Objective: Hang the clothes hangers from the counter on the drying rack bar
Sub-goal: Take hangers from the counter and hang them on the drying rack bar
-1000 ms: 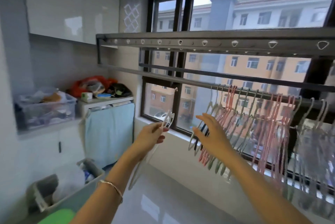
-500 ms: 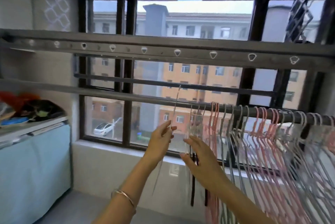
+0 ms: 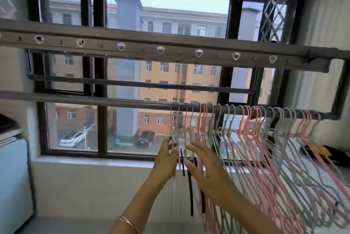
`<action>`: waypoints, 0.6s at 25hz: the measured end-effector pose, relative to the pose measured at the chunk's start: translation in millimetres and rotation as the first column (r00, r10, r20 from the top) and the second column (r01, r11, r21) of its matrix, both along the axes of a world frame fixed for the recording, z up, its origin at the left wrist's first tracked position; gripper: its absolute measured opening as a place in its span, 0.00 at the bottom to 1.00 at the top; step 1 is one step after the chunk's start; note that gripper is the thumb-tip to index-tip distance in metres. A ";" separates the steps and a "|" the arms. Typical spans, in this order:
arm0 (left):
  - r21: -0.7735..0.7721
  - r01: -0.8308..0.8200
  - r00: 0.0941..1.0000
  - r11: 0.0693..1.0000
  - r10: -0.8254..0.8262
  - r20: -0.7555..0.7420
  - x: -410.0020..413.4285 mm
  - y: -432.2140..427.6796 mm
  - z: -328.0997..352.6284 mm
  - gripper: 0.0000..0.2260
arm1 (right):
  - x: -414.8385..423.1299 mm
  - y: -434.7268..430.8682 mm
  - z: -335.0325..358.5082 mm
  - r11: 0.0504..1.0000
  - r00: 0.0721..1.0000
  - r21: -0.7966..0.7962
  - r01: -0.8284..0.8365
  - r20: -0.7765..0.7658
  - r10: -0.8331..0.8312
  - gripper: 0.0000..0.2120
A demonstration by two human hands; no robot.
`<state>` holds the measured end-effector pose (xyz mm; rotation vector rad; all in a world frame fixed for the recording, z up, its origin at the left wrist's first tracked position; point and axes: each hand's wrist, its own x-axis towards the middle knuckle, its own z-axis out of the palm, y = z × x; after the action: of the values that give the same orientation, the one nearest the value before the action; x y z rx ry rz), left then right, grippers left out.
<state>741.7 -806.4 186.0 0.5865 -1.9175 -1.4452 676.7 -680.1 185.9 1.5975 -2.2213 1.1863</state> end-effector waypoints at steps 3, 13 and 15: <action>-0.210 -0.050 0.995 0.976 0.068 0.079 9.4 15.3 11.0 0.21 | -14.3 29.3 0.1 0.999 1.000 -0.032 0.007 0.016 -0.006 0.23; -0.599 -0.046 0.998 0.800 0.058 0.001 -78.6 222.9 27.1 0.24 | -135.2 246.9 -14.1 0.981 0.984 -0.070 0.179 0.029 -0.177 0.23; -0.615 0.029 0.999 0.788 -0.014 0.029 -126.6 287.9 22.3 0.24 | -171.5 319.2 -17.6 0.962 0.964 -0.063 0.264 0.036 -0.262 0.22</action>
<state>615.1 -518.6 208.2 0.2648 -2.2557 -0.7311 505.2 -360.9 168.3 1.2203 -2.2953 1.1977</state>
